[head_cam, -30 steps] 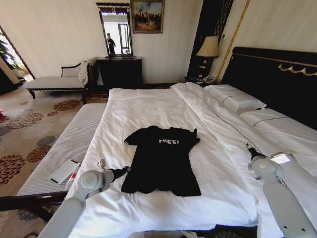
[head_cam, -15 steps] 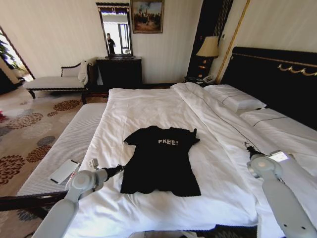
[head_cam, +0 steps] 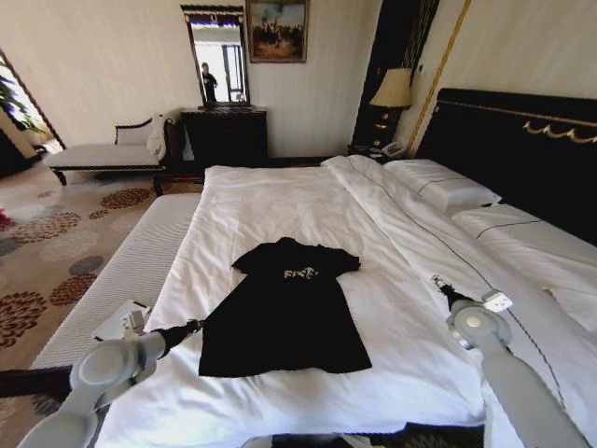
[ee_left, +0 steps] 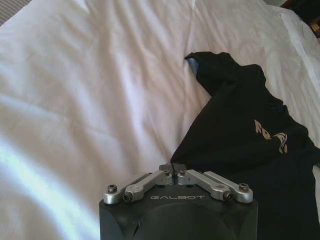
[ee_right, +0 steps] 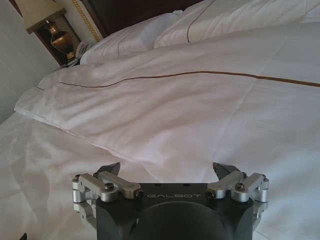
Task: Fold the clothes on the bed.
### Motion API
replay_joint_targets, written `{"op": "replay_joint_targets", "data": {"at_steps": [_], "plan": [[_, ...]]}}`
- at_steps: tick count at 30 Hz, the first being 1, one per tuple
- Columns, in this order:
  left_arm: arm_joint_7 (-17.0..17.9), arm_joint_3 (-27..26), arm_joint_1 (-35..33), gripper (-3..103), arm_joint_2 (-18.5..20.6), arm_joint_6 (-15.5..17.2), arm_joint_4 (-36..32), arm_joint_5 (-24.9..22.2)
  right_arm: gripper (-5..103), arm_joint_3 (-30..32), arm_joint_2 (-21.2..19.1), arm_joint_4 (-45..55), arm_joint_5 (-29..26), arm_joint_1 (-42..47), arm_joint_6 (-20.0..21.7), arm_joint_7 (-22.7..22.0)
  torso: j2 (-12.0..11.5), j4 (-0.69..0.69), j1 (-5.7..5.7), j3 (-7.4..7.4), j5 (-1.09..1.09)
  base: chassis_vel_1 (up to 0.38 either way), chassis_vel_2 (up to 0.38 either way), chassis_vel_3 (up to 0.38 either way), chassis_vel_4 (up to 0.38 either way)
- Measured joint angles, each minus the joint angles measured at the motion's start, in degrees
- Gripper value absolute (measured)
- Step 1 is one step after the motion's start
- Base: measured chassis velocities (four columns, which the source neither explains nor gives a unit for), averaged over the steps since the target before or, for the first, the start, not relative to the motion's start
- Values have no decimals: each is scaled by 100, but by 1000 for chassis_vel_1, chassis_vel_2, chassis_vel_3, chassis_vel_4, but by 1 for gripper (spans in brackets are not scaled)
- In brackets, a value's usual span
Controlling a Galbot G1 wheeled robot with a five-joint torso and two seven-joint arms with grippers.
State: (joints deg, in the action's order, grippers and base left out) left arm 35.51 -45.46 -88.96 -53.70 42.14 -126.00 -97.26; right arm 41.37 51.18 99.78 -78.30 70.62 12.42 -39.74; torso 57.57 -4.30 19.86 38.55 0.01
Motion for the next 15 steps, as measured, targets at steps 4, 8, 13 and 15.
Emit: {"op": "replay_joint_targets", "data": {"at_steps": [4,8,13,15], "plan": [[10,51,-66,0,-97,0,-47,331,100,-36,-81,112,-169,131,140,2,0,-1,0,0,-1,0,0,0,0],[66,174,-65,3,-140,0,-35,746,100,-157,-230,328,-443,276,297,-2,0,-1,0,0,0,0,0,0,0],[162,142,-91,19,66,0,-20,1175,100,-286,-332,393,-587,224,338,-8,0,-2,0,0,-1,0,0,0,0],[180,10,-225,30,346,0,-12,1774,100,-389,-384,397,-695,109,360,-25,0,-1,0,0,-2,0,0,0,0]]}}
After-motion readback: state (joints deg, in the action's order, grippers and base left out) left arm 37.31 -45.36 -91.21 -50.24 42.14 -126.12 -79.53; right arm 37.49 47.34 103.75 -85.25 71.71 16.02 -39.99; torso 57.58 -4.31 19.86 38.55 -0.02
